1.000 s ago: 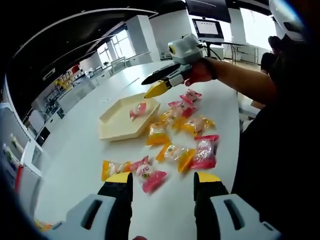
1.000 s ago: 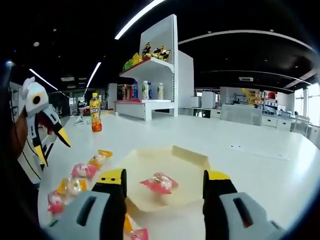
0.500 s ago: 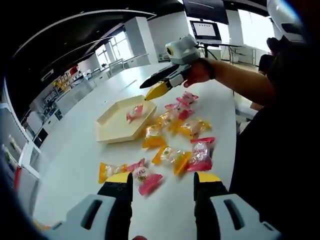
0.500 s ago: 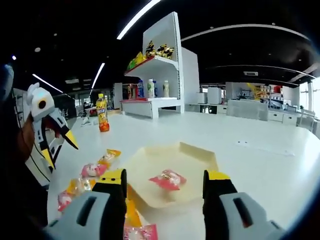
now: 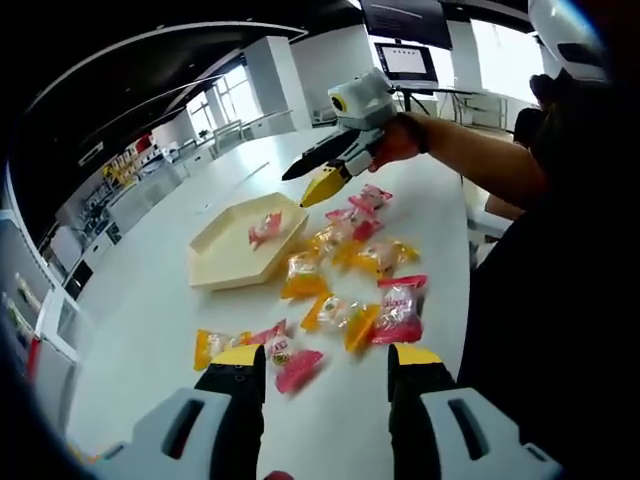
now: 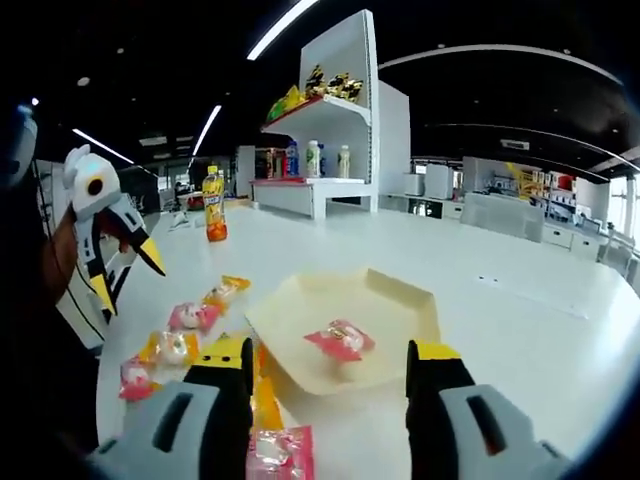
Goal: Pick up the marshmallows scattered on the table and place them into the bowl on the table
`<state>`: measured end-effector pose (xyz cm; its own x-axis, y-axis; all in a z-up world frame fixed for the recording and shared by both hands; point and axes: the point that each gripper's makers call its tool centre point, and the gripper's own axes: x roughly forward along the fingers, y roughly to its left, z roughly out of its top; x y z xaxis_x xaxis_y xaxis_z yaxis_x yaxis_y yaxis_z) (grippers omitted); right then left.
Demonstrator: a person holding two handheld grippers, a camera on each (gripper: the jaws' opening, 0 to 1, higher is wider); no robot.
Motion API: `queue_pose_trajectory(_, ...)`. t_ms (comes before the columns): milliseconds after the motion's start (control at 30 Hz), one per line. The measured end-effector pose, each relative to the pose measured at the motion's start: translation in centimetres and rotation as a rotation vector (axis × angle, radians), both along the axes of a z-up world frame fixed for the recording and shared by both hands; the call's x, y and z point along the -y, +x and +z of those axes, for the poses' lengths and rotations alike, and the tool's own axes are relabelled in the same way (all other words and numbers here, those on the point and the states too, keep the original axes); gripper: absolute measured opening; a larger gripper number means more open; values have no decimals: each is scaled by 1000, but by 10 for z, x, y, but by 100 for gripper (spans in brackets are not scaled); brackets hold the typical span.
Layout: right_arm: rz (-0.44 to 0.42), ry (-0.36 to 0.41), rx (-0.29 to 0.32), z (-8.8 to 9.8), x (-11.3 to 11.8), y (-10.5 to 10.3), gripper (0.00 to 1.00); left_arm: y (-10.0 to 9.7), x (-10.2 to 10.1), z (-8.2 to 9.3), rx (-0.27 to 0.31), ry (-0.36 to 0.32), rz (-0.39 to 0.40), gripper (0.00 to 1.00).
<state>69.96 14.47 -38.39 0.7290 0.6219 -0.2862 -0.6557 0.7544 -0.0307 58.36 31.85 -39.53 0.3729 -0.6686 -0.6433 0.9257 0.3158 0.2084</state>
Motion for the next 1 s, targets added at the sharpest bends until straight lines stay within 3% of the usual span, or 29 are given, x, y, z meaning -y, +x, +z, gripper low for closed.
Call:
queue_pose_trajectory(667, 96, -79, -41, -8, 3, -19, 63, -6, 1, -4, -5, 16, -28, 48)
queue_pose_trajectory(1000, 141, -96, -115, -17, -2, -34, 62, -5, 1, -5, -17, 18, -19, 48)
